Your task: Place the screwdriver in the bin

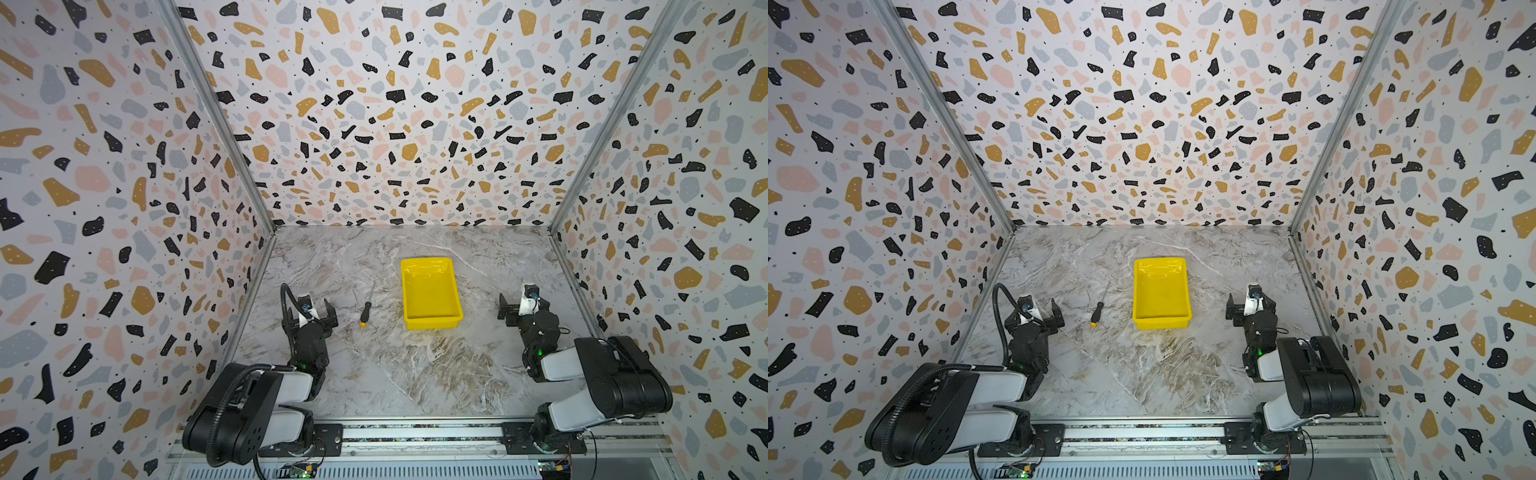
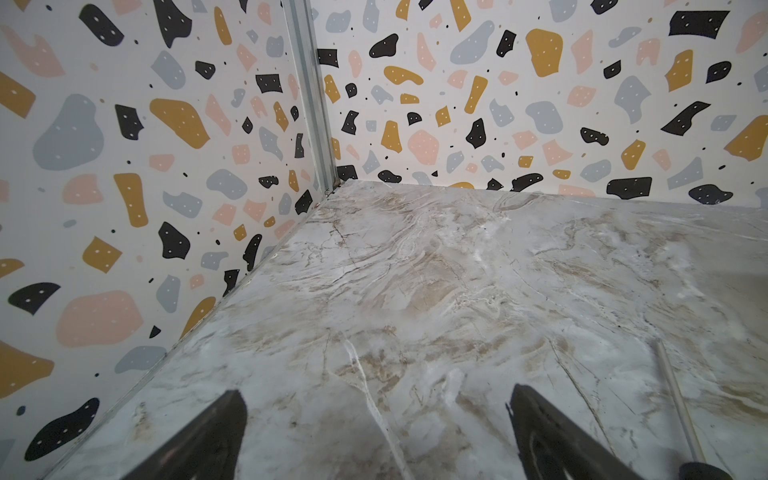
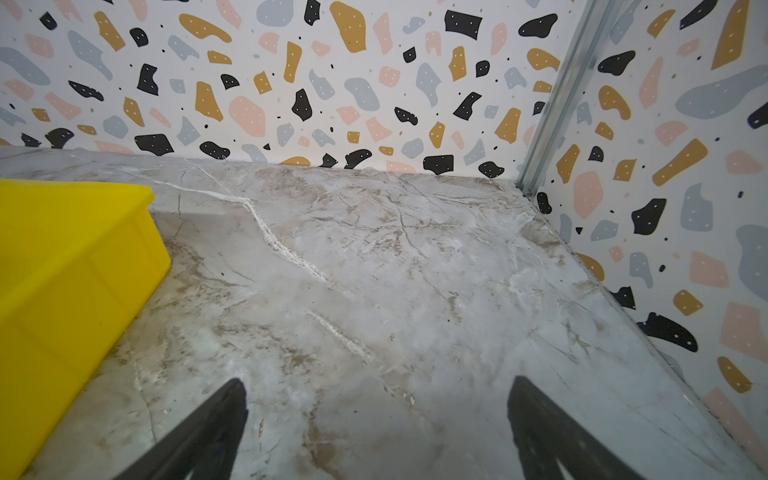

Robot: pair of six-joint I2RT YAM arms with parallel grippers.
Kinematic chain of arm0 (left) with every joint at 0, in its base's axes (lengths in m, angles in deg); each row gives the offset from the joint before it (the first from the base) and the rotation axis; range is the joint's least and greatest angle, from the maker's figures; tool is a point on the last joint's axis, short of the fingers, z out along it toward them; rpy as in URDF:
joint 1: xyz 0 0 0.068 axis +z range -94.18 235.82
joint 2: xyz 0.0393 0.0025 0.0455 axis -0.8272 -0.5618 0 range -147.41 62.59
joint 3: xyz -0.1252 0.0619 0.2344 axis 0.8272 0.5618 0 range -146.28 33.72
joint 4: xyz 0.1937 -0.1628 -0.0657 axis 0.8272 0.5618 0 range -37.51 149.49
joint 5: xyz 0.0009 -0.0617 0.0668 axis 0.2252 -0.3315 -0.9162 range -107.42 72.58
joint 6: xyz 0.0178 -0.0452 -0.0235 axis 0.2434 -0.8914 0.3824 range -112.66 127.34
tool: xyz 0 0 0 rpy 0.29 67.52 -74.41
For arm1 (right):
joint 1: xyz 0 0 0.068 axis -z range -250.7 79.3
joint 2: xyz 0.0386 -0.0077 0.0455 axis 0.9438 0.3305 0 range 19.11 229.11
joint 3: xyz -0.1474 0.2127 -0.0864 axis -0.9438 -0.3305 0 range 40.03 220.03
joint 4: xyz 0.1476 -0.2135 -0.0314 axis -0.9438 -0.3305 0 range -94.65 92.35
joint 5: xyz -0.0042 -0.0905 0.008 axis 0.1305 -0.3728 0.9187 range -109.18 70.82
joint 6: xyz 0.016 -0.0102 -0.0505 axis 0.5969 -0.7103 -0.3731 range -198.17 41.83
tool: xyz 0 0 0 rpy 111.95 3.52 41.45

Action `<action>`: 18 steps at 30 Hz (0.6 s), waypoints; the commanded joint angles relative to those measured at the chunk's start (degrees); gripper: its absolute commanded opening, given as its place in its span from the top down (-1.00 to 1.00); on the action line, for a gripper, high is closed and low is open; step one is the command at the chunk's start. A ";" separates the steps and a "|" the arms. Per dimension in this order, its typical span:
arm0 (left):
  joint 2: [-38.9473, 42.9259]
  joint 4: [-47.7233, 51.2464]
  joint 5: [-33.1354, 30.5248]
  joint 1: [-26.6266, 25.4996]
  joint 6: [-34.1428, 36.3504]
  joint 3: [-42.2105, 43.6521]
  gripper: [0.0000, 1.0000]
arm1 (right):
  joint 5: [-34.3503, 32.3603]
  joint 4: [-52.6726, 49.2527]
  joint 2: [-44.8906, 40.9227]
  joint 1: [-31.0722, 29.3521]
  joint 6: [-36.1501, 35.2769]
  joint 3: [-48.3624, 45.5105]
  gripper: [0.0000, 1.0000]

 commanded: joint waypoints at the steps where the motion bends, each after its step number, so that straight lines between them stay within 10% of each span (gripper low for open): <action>1: -0.25 -3.90 -0.28 0.43 -0.29 -0.48 -1.00 | -0.14 0.33 -0.68 -0.11 -0.17 0.90 -0.98; 6: 1.20 -2.89 0.29 0.32 0.23 -0.83 -0.99 | -1.56 3.71 -2.91 -1.74 -1.78 -1.81 -0.98; 9: 8.74 14.50 1.05 -0.92 0.22 -6.76 -0.99 | -8.21 -0.09 -12.31 -4.96 -2.49 -3.92 -0.98; 15: 21.24 53.30 7.03 -2.84 -13.70 -23.11 -0.99 | -17.38 -42.37 -33.97 -13.19 3.97 8.04 -0.98; 18: 22.60 65.89 9.04 -2.82 -22.03 -27.17 -1.00 | -21.51 -67.82 -36.97 -12.78 28.36 13.10 -0.98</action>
